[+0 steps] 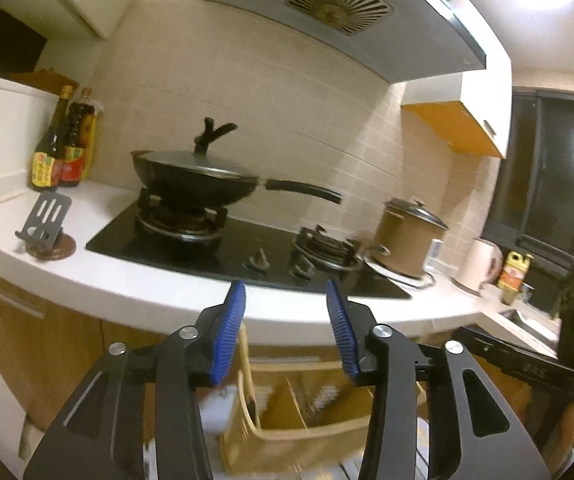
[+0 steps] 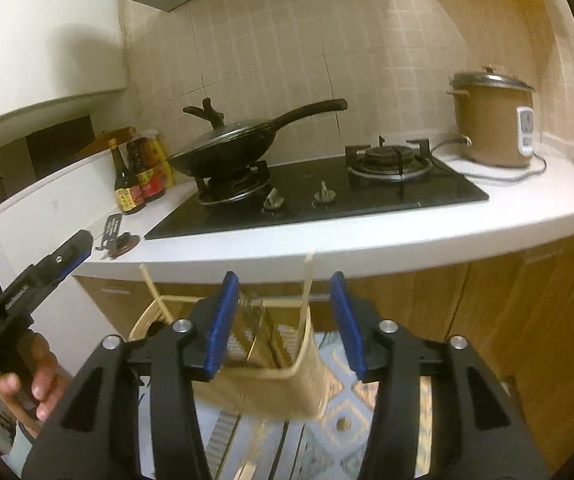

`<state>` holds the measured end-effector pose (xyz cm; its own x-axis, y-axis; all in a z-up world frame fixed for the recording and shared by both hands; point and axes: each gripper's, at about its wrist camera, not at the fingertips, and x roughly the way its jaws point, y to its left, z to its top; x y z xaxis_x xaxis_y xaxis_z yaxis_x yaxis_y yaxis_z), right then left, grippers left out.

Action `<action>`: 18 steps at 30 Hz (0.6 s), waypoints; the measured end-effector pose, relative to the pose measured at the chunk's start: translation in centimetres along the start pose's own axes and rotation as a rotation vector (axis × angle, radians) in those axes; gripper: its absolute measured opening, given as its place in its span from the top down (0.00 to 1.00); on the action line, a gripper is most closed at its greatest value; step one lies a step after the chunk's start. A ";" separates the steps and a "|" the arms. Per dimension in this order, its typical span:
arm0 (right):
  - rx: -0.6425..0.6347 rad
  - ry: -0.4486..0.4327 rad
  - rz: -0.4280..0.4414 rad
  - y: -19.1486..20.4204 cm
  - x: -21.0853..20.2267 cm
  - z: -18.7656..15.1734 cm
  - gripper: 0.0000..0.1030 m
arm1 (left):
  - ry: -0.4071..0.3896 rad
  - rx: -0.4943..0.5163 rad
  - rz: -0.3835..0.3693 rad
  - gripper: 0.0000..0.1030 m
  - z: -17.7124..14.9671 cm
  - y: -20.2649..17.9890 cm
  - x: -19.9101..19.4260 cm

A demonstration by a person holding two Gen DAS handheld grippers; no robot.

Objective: Organize utensils
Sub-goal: 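Open both tools to drop the chopsticks into the caddy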

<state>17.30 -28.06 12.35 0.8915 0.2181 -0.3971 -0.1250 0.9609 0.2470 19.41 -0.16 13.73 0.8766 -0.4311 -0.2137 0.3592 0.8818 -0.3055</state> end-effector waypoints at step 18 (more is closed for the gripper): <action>0.182 0.254 0.040 1.1 -5.8 -10.4 0.57 | 0.554 0.072 -0.021 0.56 -10.6 -3.9 -3.8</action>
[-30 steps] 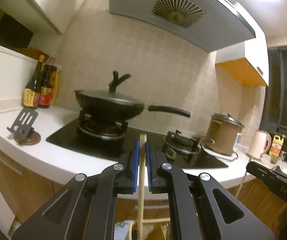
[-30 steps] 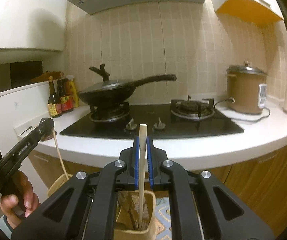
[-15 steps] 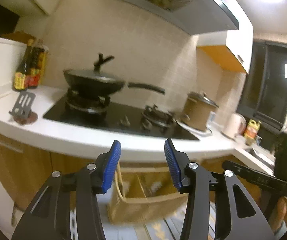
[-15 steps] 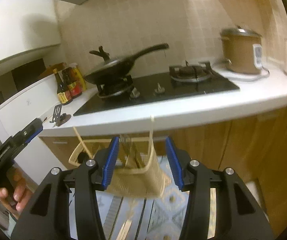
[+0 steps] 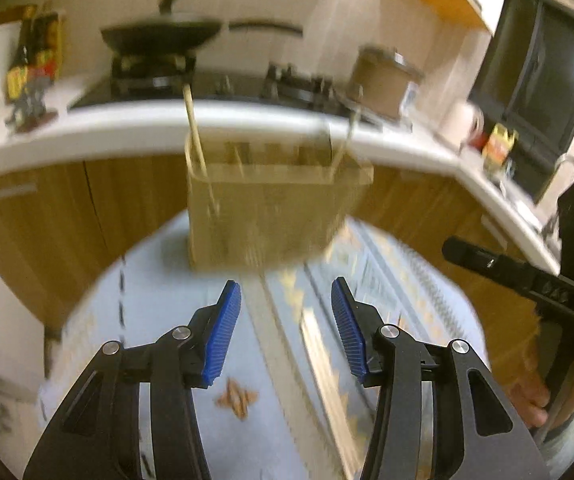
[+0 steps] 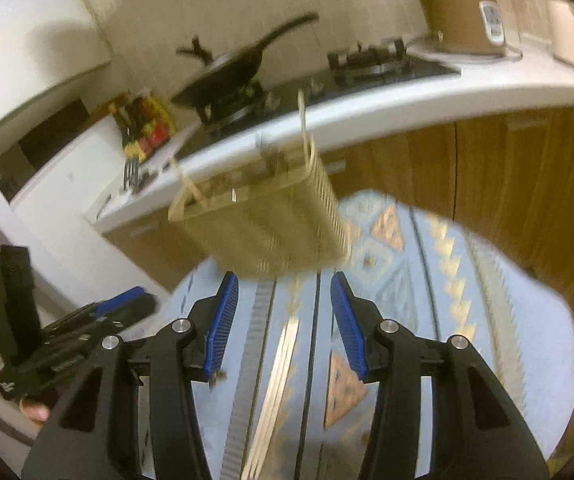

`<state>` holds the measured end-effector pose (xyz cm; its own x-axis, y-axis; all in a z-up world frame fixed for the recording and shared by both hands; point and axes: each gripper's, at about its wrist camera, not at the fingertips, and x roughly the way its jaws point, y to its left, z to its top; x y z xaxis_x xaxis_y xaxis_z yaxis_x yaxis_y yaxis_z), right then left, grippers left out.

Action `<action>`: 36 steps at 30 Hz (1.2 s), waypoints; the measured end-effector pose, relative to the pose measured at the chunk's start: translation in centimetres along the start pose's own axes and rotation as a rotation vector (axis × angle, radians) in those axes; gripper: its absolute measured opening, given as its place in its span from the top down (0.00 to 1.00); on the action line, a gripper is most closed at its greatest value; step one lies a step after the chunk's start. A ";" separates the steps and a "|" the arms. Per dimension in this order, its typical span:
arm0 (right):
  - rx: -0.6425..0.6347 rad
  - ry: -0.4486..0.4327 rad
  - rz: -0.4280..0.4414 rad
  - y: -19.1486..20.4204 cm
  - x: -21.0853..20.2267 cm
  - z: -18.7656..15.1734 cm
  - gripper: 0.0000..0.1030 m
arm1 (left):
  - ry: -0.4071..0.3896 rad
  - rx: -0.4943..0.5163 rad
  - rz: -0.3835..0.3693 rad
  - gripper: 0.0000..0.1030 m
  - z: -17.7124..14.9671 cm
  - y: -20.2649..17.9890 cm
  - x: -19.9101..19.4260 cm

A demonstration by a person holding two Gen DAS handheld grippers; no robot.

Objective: Organize utensils
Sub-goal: 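Open both tools to drop the chopsticks into the caddy, then lower both tools and close each on a remaining chopstick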

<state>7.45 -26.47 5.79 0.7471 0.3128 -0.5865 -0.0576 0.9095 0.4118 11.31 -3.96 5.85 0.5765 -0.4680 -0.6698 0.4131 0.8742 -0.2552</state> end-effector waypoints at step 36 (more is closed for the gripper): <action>0.198 0.130 -0.009 -5.0 3.3 -10.0 0.57 | 0.165 0.169 0.172 0.57 -10.8 -5.3 7.1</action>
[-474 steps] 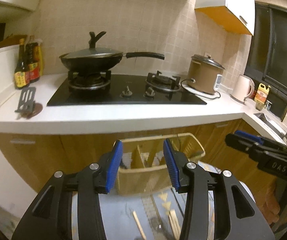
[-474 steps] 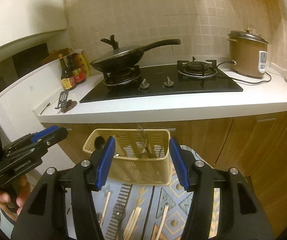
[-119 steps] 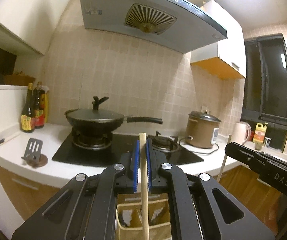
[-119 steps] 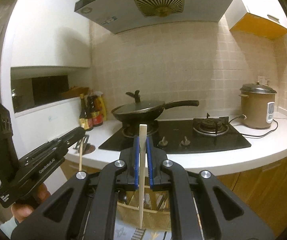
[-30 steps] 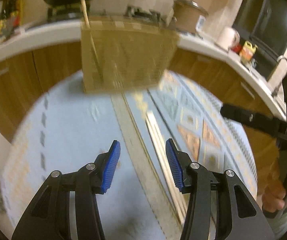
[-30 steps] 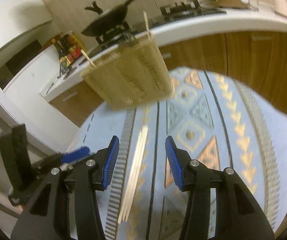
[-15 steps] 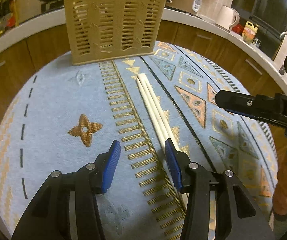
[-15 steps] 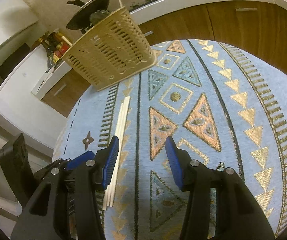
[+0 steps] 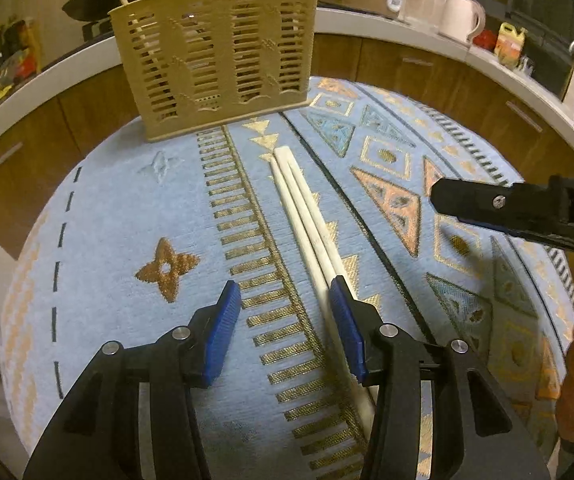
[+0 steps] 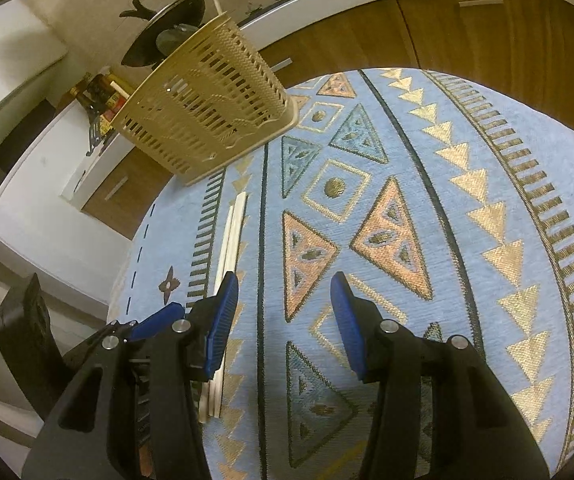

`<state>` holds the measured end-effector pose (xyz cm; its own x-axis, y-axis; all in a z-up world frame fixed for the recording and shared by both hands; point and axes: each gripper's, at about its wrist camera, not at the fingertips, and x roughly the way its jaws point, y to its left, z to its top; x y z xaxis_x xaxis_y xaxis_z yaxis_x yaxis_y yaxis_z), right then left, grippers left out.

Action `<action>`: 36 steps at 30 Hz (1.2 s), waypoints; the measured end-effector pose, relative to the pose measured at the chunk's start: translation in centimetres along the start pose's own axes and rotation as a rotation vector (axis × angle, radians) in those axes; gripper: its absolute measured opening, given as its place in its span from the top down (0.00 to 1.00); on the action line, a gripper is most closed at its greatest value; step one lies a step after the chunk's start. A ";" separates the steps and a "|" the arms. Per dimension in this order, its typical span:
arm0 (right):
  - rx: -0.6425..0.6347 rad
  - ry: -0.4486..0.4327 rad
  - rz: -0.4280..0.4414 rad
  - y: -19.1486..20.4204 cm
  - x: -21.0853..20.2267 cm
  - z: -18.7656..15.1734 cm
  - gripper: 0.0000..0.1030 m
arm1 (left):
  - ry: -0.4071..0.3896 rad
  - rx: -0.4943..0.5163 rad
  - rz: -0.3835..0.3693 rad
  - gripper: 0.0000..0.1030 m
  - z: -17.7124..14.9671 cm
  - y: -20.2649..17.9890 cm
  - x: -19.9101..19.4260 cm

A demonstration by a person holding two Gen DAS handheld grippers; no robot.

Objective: Organize utensils
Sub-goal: 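Lower both tools and close each on a remaining chopstick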

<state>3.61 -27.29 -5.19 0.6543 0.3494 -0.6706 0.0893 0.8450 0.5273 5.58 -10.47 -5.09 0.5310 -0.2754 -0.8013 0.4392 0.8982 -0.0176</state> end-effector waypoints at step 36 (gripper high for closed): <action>-0.409 0.356 -0.295 11.4 12.9 5.9 0.88 | 0.086 -0.396 -0.098 0.95 -0.8 11.5 -1.1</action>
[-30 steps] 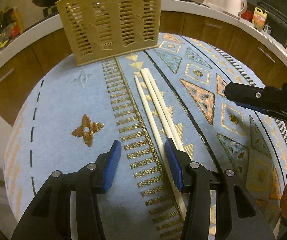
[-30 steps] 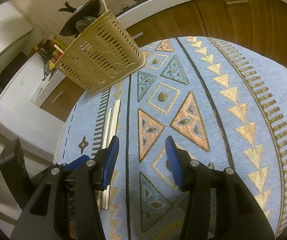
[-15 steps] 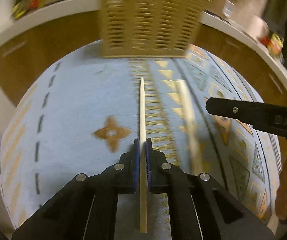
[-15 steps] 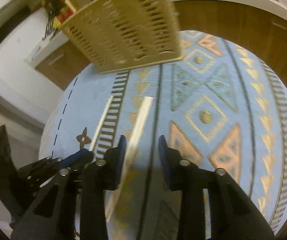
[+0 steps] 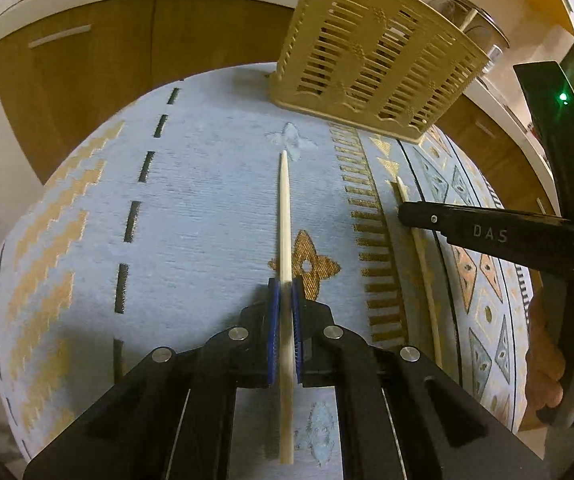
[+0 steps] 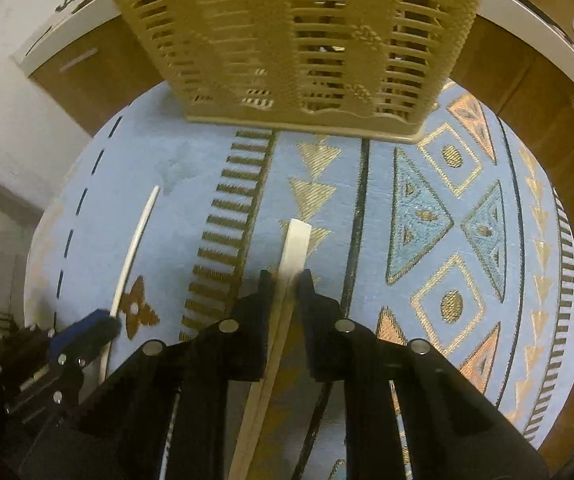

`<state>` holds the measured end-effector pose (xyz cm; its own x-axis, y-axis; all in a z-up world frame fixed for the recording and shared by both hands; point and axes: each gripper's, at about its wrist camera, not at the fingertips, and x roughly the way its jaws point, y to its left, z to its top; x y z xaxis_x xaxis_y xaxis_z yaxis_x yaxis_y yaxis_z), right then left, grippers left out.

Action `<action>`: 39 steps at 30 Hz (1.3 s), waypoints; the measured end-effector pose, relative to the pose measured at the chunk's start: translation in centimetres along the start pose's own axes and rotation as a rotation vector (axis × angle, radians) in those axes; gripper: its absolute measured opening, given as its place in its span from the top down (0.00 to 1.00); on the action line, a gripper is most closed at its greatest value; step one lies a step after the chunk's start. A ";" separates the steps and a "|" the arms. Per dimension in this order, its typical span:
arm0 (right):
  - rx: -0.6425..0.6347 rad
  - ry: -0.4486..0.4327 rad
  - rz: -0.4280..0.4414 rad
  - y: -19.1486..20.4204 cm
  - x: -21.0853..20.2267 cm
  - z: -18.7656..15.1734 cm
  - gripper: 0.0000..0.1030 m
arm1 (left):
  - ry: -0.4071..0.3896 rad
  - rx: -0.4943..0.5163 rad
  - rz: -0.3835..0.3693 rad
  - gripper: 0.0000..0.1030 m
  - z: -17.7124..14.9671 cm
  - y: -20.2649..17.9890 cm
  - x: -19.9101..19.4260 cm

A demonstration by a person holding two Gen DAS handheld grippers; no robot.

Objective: Organize utensils
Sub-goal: 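Lower both tools and close each on a remaining chopstick, then lift both chopsticks upright and carry them over the beige caddy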

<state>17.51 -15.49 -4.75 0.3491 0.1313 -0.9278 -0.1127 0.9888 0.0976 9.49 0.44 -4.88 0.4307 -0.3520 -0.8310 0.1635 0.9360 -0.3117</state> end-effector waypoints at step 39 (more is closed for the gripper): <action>-0.098 -0.123 0.132 -3.8 -6.3 -5.6 0.98 | -0.127 0.271 0.025 0.97 4.4 -3.5 -3.0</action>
<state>10.50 -20.42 -1.33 0.4356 0.2725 -0.8579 -0.2528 0.9517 0.1739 11.56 -1.78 0.76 0.5424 -0.3425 -0.7671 0.3752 0.9158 -0.1436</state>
